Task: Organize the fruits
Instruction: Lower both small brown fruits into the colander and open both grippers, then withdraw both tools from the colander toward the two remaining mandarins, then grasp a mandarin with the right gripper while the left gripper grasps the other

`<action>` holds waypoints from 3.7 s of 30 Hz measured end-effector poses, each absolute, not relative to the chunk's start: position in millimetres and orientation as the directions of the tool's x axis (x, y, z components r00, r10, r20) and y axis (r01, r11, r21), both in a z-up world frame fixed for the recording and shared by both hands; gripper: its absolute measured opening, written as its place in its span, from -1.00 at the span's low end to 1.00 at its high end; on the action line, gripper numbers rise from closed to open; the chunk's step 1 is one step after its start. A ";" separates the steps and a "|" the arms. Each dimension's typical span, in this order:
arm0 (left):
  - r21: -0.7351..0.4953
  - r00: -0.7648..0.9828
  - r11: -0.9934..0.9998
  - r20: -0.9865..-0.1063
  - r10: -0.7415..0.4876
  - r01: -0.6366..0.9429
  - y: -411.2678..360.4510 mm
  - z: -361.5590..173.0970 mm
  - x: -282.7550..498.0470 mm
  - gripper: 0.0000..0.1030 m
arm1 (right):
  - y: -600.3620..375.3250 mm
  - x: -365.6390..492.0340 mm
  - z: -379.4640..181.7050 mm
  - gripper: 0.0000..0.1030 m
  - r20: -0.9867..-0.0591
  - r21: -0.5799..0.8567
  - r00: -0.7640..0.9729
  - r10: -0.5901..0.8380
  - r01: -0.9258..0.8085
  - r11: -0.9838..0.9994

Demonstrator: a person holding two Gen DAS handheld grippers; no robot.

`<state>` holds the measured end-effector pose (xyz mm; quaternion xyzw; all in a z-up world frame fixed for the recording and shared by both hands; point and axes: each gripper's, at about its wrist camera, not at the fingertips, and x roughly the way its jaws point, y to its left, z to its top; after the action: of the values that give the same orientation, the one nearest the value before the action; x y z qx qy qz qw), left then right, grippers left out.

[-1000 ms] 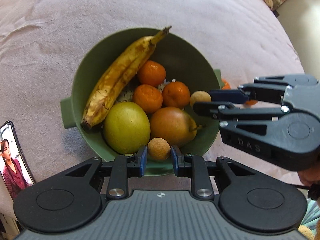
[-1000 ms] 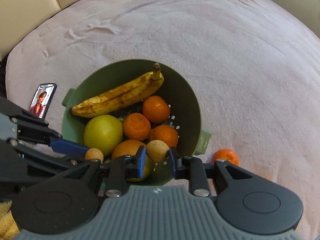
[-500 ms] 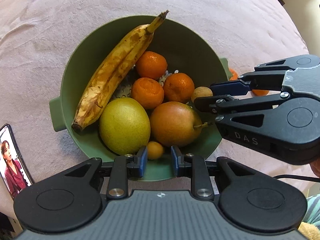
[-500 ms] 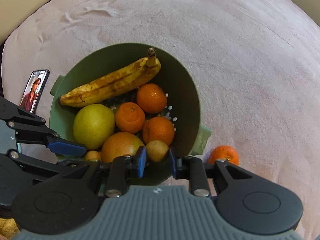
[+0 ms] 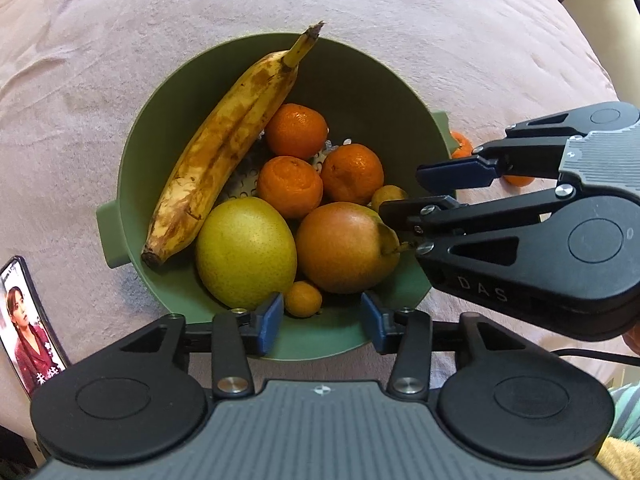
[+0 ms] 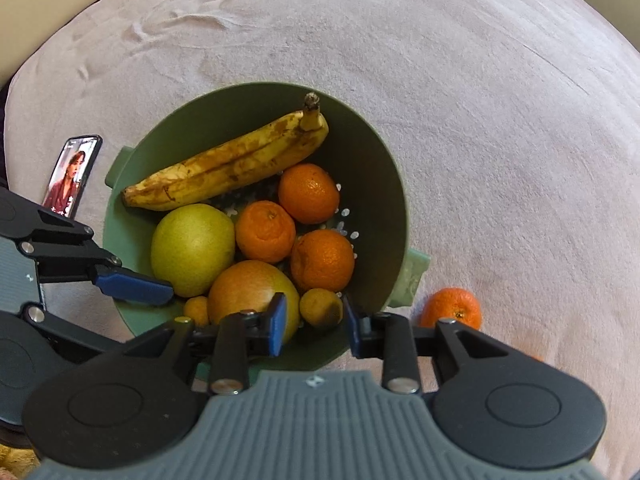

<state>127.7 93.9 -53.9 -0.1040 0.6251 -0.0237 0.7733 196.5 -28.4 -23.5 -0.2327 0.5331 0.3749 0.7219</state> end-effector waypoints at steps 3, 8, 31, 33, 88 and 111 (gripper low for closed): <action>-0.187 0.232 0.979 -0.959 -0.163 -0.085 93.6 -47.6 124.9 0.28 | -29.9 193.5 -17.9 -0.35 -0.940 0.053 0.167 0.298 -0.790 0.611; -0.187 0.264 0.980 -0.950 -0.164 -0.065 91.8 -37.4 122.6 0.35 | -36.8 188.7 -5.3 -0.28 -0.927 0.040 0.204 0.315 -0.780 0.624; -0.109 0.564 0.991 -0.815 -0.132 0.074 43.0 3.3 115.1 0.36 | -175.6 160.4 22.6 0.04 -0.791 0.190 0.488 0.369 -0.379 0.906; -0.102 0.583 0.991 -0.801 -0.136 0.092 34.7 2.4 115.0 0.36 | -187.7 158.9 17.8 0.04 -0.786 0.208 0.501 0.363 -0.339 0.918; 0.152 0.574 0.928 -0.815 -0.077 0.341 -60.0 -62.0 180.8 0.29 | -227.3 228.2 -86.7 -0.15 -0.790 0.196 0.538 0.294 -0.232 0.953; 0.350 0.479 0.825 -0.870 0.112 0.443 -93.4 -102.8 203.7 0.08 | -231.4 228.9 -81.5 -0.16 -0.805 0.170 0.537 0.252 -0.199 0.965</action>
<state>203.7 -93.4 -102.8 0.2774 0.5000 -0.1017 0.8141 228.9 -231.4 -81.5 0.0287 0.4636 0.1288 0.8762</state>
